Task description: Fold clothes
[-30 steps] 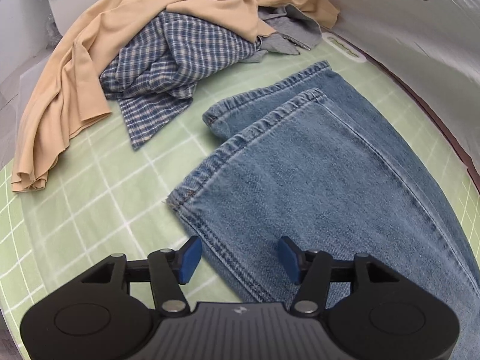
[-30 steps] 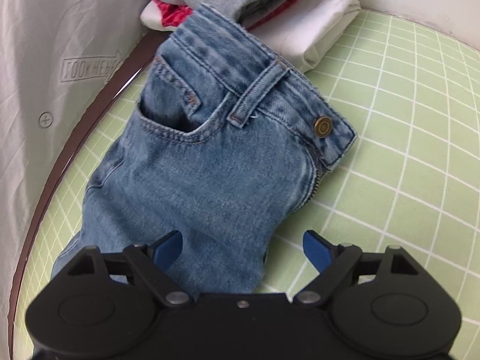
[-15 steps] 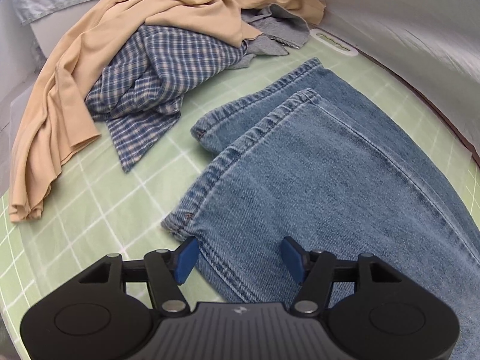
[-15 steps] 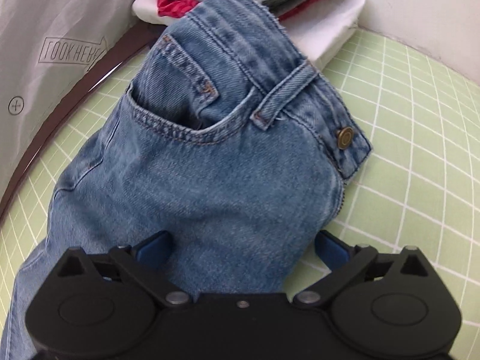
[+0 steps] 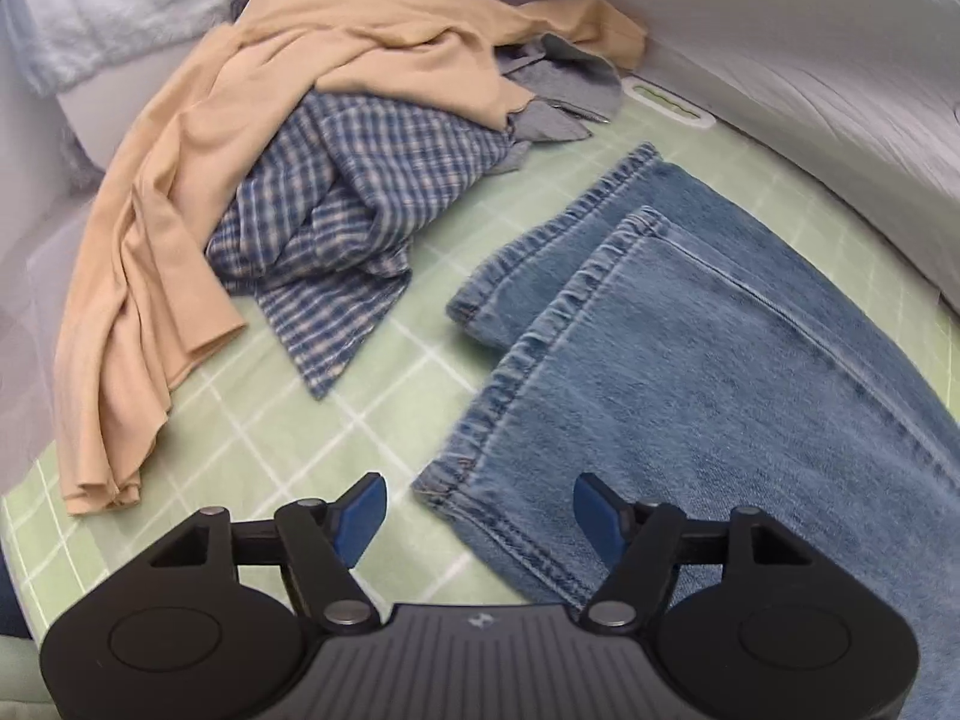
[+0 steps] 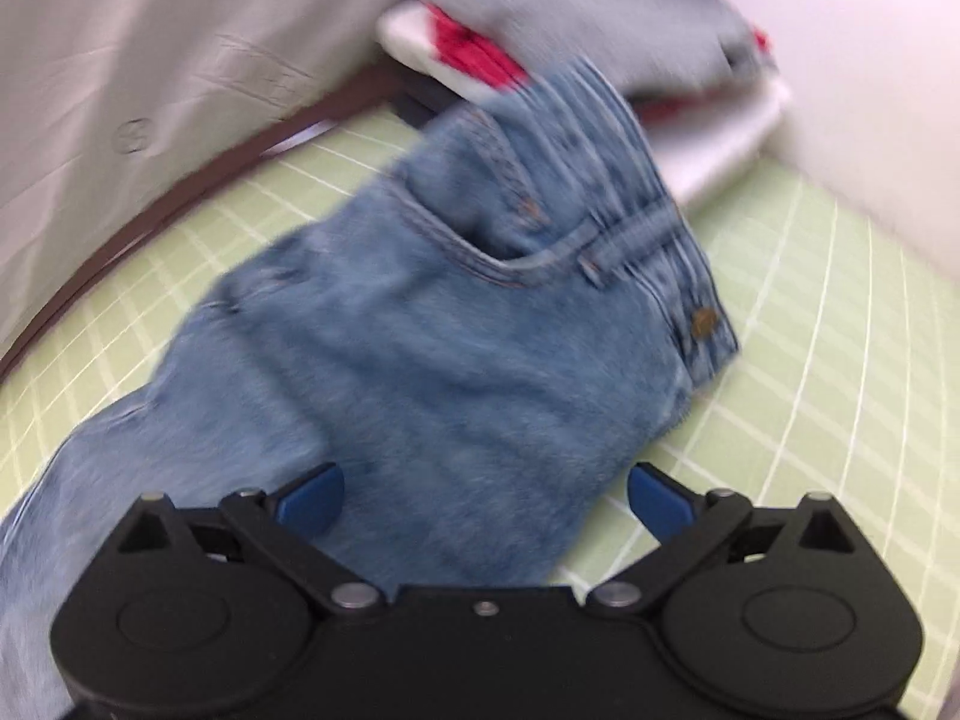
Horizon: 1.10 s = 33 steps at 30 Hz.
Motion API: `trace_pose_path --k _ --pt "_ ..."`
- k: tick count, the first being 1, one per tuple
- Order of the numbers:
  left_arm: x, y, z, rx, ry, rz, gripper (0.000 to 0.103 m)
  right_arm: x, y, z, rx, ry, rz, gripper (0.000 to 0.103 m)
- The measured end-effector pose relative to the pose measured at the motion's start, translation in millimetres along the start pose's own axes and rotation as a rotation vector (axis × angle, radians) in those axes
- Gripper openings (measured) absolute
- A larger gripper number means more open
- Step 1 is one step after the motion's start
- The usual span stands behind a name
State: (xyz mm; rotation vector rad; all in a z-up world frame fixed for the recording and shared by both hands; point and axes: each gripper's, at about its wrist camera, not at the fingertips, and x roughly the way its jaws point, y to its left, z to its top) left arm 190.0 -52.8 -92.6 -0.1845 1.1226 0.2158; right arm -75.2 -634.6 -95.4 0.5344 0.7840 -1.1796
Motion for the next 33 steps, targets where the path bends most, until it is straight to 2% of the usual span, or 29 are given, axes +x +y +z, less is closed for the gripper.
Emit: trace_pose_path --k 1,4,6,8,12,16,18,20,21,23,25,29,33 --pt "3 5 1 -0.011 0.018 -0.024 0.070 -11 12 -5 -0.046 -0.036 0.005 0.102" --pt "10 13 2 -0.042 0.049 -0.021 0.070 -38 63 -12 -0.196 -0.142 0.063 0.102" --pt "13 15 2 -0.061 0.061 -0.039 0.070 -54 100 -18 -0.313 -0.197 0.144 0.102" --pt "16 16 2 -0.089 0.066 -0.051 0.070 -63 146 -27 -0.439 -0.222 0.263 0.102" --pt "17 13 5 -0.135 0.082 -0.033 0.070 -69 245 -52 -0.698 -0.183 0.514 0.102" --pt "15 18 3 -0.212 0.084 -0.033 0.070 -87 329 -89 -0.914 -0.153 0.724 0.097" --pt "14 21 1 -0.272 0.061 -0.022 0.068 -101 362 -110 -1.000 -0.133 0.822 0.089" --pt "13 21 0 -0.304 0.044 -0.005 0.066 -115 394 -131 -1.084 -0.110 0.919 0.075" --pt "13 19 1 -0.308 0.037 0.007 0.064 -120 404 -140 -1.115 -0.093 0.961 0.072" --pt "13 18 0 -0.308 0.026 0.023 0.059 -127 418 -155 -1.171 -0.051 1.033 0.059" --pt "12 19 0 -0.315 0.017 0.027 0.058 -133 425 -167 -1.205 0.007 1.099 0.054" --pt "13 18 2 -0.329 0.001 0.039 0.057 -138 426 -186 -1.283 0.061 1.182 0.054" --pt "15 10 4 -0.288 0.000 0.071 0.060 -142 432 -198 -1.375 0.010 1.188 0.055"
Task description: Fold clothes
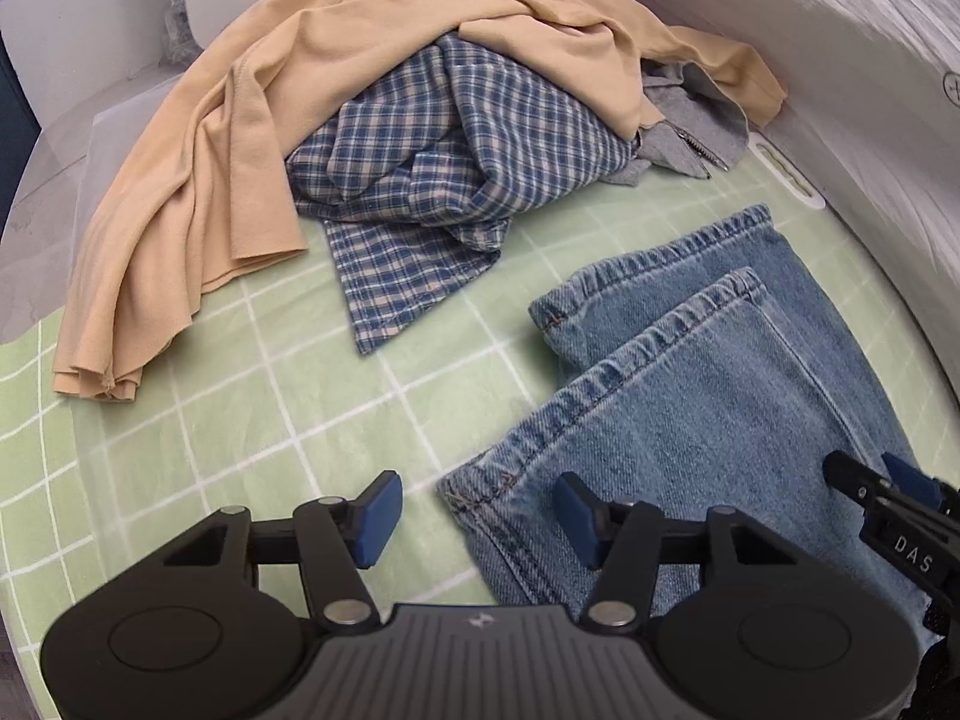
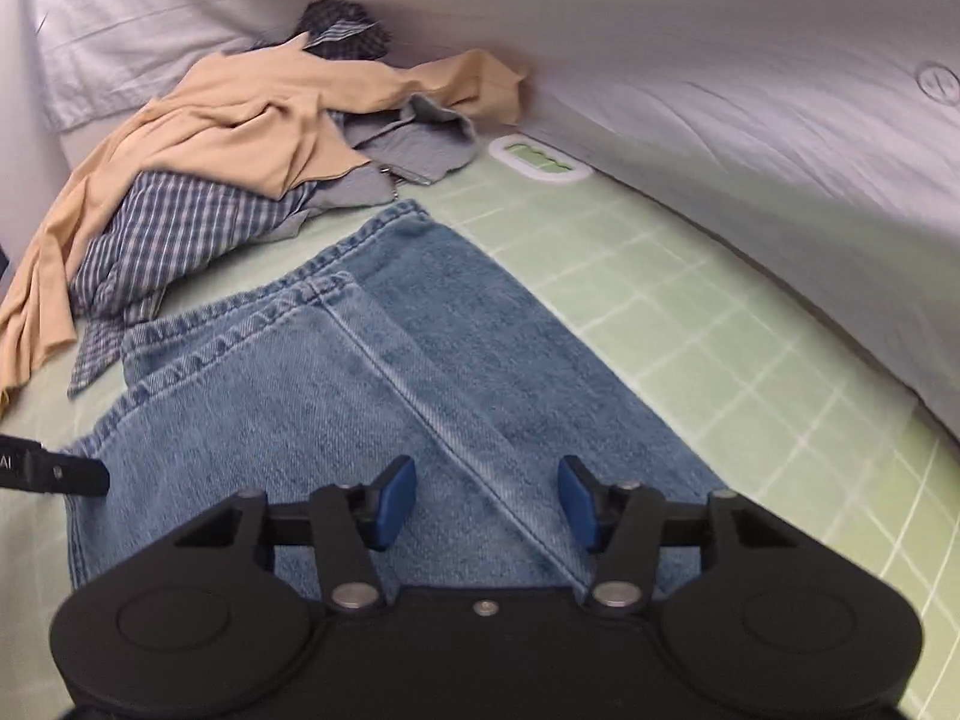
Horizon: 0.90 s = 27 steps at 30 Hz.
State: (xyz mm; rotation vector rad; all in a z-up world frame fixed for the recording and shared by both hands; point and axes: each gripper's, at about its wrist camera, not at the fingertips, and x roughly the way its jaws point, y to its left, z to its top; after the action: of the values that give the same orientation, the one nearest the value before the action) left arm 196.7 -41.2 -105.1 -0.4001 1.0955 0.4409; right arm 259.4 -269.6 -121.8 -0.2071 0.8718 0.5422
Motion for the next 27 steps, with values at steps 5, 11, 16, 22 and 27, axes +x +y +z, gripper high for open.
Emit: trace_pose_path --k 5,11,16,22,27 --pt "0 -5 -3 0.046 -0.013 0.020 0.061 4 -2 5 0.000 -0.001 0.012 0.053" --pt "-1 -10 -8 0.078 -0.033 0.053 0.053 3 0 8 -0.013 -0.008 0.041 0.021" --pt "-6 -6 -11 0.054 -0.055 0.013 0.022 -1 6 8 -0.058 -0.013 0.033 0.006" --pt "-13 3 -10 0.002 -0.061 -0.026 0.019 -15 4 8 -0.024 -0.049 0.040 0.003" --pt "-29 -2 -7 0.025 -0.116 -0.050 0.019 -36 3 9 0.014 -0.122 0.021 0.003"
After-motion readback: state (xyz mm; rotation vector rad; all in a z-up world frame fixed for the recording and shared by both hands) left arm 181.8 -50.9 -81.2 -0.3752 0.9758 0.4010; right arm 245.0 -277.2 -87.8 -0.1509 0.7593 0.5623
